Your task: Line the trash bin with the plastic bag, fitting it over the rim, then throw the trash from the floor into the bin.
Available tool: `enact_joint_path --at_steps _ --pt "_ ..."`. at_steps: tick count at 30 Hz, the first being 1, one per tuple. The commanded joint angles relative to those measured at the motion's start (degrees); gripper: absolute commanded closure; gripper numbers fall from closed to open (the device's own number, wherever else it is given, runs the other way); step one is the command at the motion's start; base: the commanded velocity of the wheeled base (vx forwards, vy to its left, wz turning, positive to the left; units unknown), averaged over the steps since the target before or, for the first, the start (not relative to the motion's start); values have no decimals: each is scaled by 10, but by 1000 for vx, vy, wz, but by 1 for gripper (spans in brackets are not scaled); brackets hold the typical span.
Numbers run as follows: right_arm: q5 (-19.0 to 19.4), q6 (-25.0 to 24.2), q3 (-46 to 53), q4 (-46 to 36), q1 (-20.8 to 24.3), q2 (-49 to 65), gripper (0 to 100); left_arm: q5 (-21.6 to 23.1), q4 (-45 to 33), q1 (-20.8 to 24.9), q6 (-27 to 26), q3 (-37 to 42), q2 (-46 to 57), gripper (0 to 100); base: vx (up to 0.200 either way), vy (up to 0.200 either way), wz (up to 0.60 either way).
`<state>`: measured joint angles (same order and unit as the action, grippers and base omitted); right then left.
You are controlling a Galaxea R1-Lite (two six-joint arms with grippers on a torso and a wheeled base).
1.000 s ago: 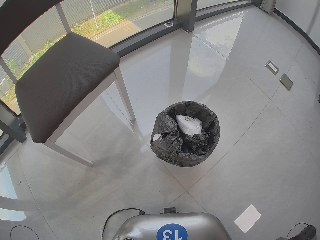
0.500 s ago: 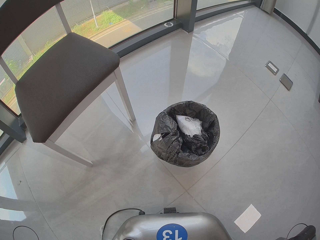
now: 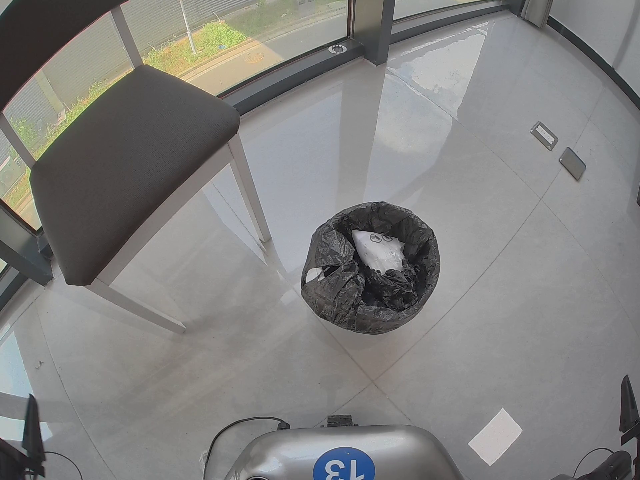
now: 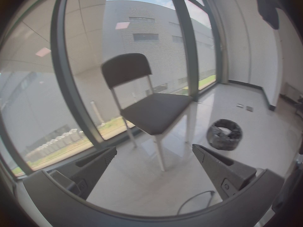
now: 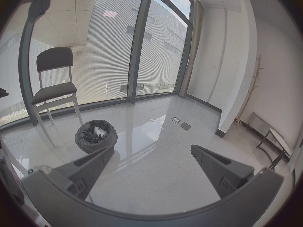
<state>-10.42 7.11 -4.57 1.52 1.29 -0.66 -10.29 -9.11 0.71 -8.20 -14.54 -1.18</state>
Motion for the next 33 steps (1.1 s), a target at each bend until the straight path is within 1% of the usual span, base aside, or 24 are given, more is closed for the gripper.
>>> enact_joint_path --at_steps 1,2,4,7,11,12,14,17,19,20,22,27,32,33 --pt "-7 41 46 31 0 7 0 101 90 4 29 130 -14 0 0 0 0" --pt "-7 41 46 31 0 7 0 114 91 3 45 130 -14 0 0 0 0" --pt "-7 37 46 31 0 7 0 124 88 -1 69 143 -5 0 0 0 0" --pt "-7 36 46 31 0 7 0 127 88 -4 65 144 9 0 0 0 0" --pt "-6 34 46 31 0 7 0 120 91 -7 64 145 12 0 0 0 0" --pt "-7 26 46 31 0 7 0 119 92 -7 67 145 12 0 0 0 0" --pt "-9 14 46 30 0 7 0 100 91 -7 71 145 12 0 0 0 0" --pt "-6 12 46 30 3 7 0 94 90 -7 76 145 11 0 0 0 0" --pt "-6 11 46 30 14 7 0 96 90 -6 74 145 11 0 0 0 0" --pt "-5 11 46 29 54 7 0 94 90 -7 77 145 12 0 0 0 0" --pt "-2 15 46 30 72 7 0 94 91 -7 77 145 11 0 0 0 0" --pt "-3 14 46 30 83 2 0 92 90 -7 76 145 11 0 0 0 0" --pt "-53 -9 46 29 80 0 0 94 91 -7 77 145 11 0 0 0 0" --pt "-55 -9 46 29 79 0 0 94 91 -7 77 145 11 0 0 0 0"
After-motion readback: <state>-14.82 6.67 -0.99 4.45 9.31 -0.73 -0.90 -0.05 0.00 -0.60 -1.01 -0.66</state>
